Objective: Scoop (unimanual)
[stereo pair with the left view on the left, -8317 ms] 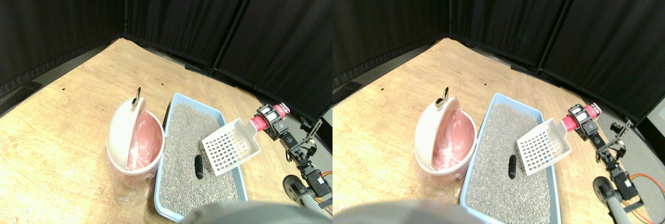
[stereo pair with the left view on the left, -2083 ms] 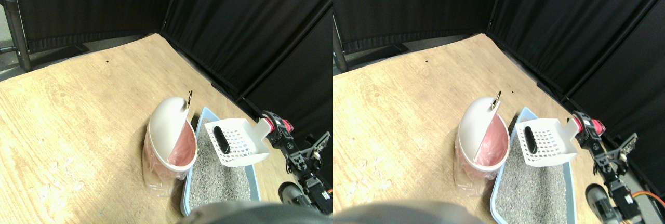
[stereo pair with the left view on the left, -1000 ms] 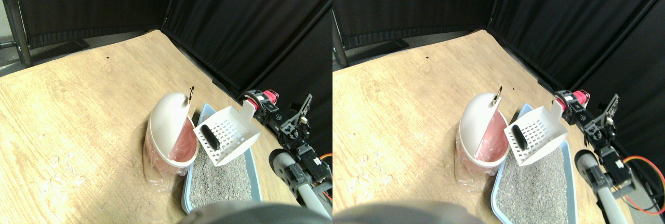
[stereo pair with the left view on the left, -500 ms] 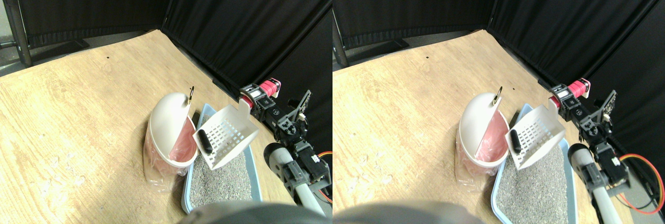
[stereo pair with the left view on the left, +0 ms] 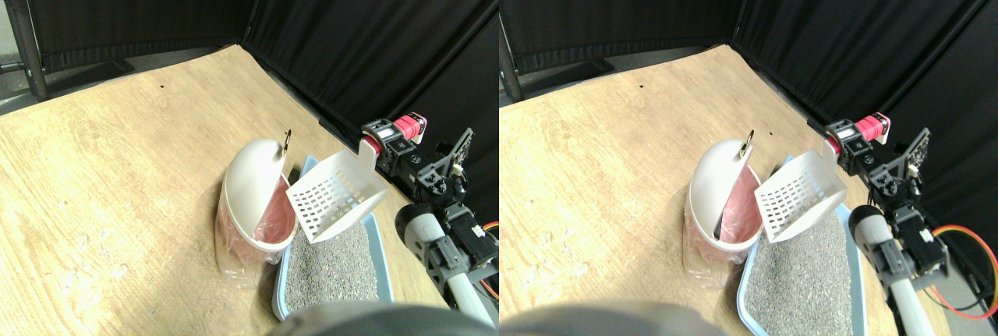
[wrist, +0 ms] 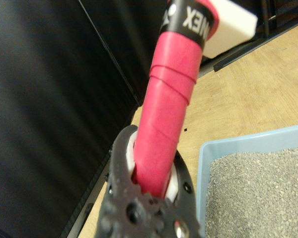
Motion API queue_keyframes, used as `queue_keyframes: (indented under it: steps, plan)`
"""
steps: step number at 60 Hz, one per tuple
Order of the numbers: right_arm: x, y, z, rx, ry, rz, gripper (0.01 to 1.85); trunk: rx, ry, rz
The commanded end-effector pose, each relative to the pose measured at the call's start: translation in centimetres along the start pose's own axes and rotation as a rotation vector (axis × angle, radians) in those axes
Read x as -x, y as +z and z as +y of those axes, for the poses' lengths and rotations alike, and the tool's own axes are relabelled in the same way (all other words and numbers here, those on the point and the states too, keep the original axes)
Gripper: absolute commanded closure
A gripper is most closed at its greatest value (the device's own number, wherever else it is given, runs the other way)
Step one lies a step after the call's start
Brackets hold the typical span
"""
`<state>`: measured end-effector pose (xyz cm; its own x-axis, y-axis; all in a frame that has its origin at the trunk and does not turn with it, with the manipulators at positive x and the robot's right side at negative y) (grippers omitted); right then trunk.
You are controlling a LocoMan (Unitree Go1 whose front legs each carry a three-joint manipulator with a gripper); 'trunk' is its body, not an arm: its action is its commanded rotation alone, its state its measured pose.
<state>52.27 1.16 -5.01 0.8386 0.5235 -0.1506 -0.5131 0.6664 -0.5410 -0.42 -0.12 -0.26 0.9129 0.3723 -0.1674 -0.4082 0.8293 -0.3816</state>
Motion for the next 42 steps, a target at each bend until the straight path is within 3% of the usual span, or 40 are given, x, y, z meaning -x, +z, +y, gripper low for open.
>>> queue_keyframes:
  steps: [1,22,35,42]
  plan:
    - [0.1,0.7,-0.3,-0.001,-0.015,-0.055,1.76,0.121,0.099,-0.043]
    - [1.0,0.3,-0.9,-0.084,-0.010,-0.098,1.80,0.092,0.065,-0.043]
    - [2.4,-1.4,-2.5,-0.162,-0.040,-0.133,1.80,0.045,0.007,-0.038]
    - [3.2,-2.4,-3.5,-0.196,-0.098,-0.129,1.80,0.011,-0.028,-0.034]
